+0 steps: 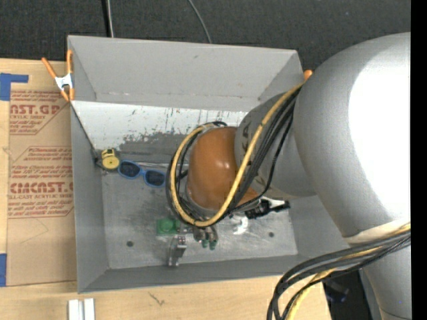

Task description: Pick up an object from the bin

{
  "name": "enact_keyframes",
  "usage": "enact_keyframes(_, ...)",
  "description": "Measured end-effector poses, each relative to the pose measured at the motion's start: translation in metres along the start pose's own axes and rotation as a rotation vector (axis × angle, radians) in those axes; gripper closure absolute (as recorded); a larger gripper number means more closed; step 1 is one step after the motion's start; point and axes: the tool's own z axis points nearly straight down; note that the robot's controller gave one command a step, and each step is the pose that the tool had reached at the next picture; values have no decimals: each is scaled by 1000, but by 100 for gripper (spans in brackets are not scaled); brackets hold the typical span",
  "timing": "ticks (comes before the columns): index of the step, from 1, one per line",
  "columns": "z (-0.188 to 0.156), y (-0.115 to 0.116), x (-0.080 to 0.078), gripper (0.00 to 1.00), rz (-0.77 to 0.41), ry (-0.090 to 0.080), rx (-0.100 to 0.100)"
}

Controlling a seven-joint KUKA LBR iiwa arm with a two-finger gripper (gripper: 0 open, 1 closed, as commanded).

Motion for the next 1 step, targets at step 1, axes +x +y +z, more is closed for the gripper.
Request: enact_keyframes(1,-2,1,0,100,-1,3,-1)
